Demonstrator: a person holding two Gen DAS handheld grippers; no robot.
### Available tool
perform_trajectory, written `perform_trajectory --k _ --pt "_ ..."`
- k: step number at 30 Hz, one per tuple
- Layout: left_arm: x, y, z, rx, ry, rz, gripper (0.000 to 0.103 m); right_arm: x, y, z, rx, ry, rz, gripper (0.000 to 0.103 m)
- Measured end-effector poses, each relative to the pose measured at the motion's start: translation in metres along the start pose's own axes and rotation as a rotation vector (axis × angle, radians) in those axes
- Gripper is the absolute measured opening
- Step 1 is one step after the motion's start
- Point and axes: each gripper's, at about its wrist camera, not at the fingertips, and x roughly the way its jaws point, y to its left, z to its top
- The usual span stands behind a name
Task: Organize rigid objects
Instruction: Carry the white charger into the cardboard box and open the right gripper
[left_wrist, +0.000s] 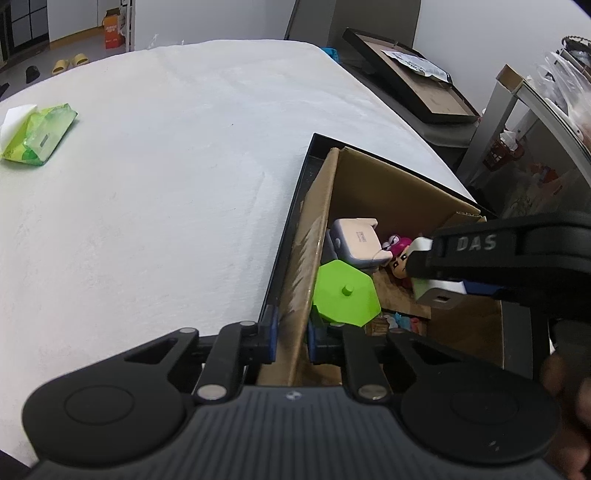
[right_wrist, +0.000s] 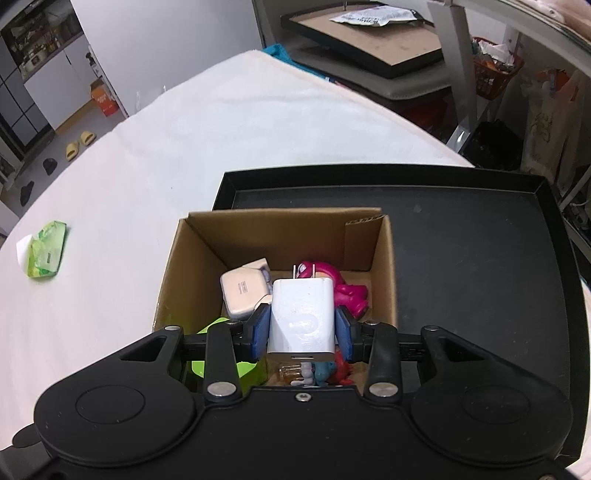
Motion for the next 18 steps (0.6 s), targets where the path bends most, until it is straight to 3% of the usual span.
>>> perform_trajectory --k 10,18 --pt "0.001 0.004 0.001 -0.012 0.003 -0.017 0.015 0.026 0.013 -0.005 -0.04 0.027 -0.024 0.037" --pt "0.001 0.006 0.002 -0.024 0.005 -0.023 0.015 0.029 0.012 -0.003 -0.017 0.044 0.017 0.038"
